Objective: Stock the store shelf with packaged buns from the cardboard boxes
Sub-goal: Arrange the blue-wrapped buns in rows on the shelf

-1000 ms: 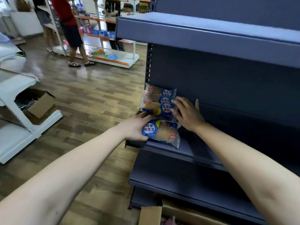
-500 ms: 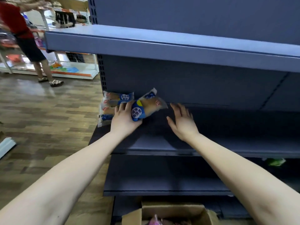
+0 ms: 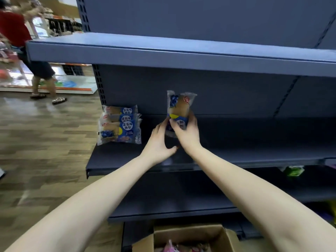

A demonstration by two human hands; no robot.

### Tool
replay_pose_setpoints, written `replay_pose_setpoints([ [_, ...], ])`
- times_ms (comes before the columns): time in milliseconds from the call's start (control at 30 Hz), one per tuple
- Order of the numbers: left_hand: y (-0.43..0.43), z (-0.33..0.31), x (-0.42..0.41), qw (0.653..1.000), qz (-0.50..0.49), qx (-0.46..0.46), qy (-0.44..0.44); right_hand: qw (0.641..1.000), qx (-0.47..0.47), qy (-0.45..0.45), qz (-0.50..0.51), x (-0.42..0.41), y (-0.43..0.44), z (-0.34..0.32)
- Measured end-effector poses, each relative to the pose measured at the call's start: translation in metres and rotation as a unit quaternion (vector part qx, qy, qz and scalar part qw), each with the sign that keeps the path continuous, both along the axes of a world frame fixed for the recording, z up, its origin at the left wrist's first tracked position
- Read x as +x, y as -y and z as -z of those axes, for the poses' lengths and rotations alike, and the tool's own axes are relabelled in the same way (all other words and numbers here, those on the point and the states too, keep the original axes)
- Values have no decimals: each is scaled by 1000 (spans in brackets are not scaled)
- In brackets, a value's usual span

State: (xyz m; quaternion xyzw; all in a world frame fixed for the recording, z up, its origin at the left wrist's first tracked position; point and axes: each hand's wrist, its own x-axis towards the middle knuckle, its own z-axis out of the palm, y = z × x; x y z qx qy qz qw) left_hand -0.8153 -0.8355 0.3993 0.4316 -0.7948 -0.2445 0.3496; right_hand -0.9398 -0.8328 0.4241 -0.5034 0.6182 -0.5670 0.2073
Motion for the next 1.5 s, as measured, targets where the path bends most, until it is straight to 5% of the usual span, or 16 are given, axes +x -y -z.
replay_pose_setpoints([
  [233, 16, -7, 39, 998, -64, -19, -21, 969, 74, -231, -48, -24, -1, 0],
  [333, 27, -25, 51, 994, -95, 3, -56, 918, 91, -365, -125, -29, -7, 5],
  [433, 30, -40, 58, 990, -40, 119, -60, 861, 55, -458, -213, -26, -11, 12],
  [667, 29, -12, 70, 976, -16, 199, -89, 774, 14, -578, -257, -12, -4, 25],
  [967, 22, 0, 122, 932, -206, 204, -219, 713, 29, -657, -245, 41, 10, 37],
  [1300, 26, 8, 168, 936, -299, 146, -110, 708, 16, -686, -167, 100, 33, 44],
  [1400, 18, 19, 177, 956, -270, 31, 110, 715, 39, -673, -187, 108, 40, 48],
  [1500, 14, 32, 182, 936, -206, -49, 283, 725, 48, -663, -184, 115, 44, 50],
])
